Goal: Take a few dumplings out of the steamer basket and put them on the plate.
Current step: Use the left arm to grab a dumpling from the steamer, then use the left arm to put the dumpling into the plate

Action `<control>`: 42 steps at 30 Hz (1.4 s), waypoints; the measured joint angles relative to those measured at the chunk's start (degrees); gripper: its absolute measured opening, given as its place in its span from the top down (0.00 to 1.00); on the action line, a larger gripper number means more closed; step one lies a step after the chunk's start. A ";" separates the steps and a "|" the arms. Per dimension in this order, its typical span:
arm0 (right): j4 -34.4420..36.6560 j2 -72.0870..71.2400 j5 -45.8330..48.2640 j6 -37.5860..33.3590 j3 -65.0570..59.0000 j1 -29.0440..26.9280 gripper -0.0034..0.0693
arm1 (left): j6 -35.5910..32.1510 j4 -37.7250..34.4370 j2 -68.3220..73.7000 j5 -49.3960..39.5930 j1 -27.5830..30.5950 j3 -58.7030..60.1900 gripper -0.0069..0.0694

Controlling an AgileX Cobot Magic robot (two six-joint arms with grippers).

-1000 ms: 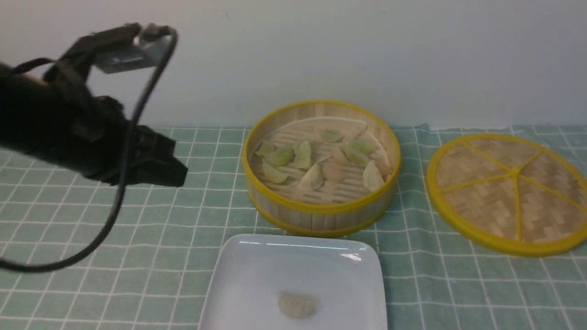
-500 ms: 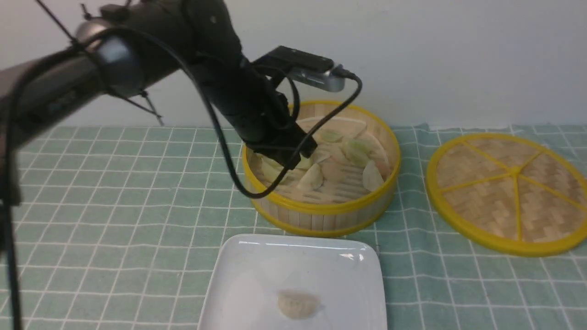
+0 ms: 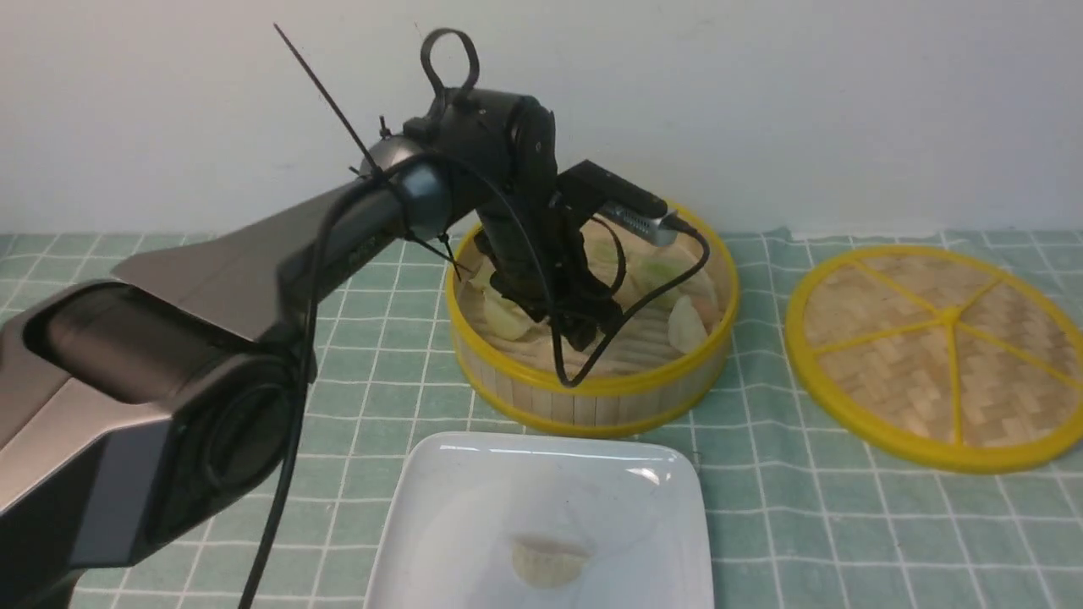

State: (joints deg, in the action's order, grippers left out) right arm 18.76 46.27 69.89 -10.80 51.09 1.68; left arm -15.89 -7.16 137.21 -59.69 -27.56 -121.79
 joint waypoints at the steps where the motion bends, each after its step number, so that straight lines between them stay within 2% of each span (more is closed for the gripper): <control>1: 0.00 0.00 0.05 0.00 0.00 0.00 0.97 | 0.54 -0.20 0.82 0.16 0.00 -0.06 0.28; 3: 0.00 0.00 0.05 0.00 0.00 0.00 0.97 | 0.99 -0.48 1.12 0.16 0.00 -0.28 0.28; 6: 0.00 0.00 0.05 0.00 0.00 0.00 0.97 | 1.31 -0.70 1.15 0.17 -0.04 -0.46 0.37; 9: 0.00 0.00 0.05 0.00 0.00 0.00 0.97 | 1.52 -0.72 1.00 -0.18 -0.12 -0.51 0.66; 15: 0.00 0.00 0.10 0.00 0.00 0.00 0.97 | 1.70 -2.39 -3.57 -5.56 -0.52 -0.44 0.64; 17: 0.00 0.00 0.23 0.00 0.00 0.00 0.97 | 1.70 -3.18 -9.07 -9.17 -0.52 -0.44 0.64; 22: 0.00 0.00 0.29 0.00 0.00 0.00 0.97 | 2.14 -4.31 -19.64 -10.58 -0.43 1.25 0.64; 27: 0.00 0.00 0.29 -0.06 0.00 0.00 0.97 | 2.20 -8.06 -33.01 -10.64 -1.65 19.42 0.64; 28: 0.00 0.00 0.29 -0.06 0.00 0.00 0.97 | 2.20 -8.16 -33.01 -10.64 -1.74 20.36 0.64; 29: 0.00 0.00 0.29 -0.06 0.00 0.00 0.97 | 2.34 -8.81 -35.91 -10.64 -2.57 27.78 0.64; 34: 0.22 0.35 0.47 -1.87 0.00 0.00 0.97 | 3.75 -9.36 -39.14 -10.16 -4.13 46.14 0.64; 41: 5.18 6.01 1.65 -8.41 2.04 0.00 0.97 | 7.76 -7.91 -39.14 -3.49 -4.30 57.05 0.63; 42: 7.11 9.24 1.99 -10.57 4.12 0.02 0.97 | 8.10 -7.61 -39.14 -2.56 -4.30 57.83 0.59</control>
State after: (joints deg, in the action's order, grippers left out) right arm 25.87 55.51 71.88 -21.38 55.21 1.70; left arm -7.79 -14.77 98.07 -62.25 -31.86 -63.96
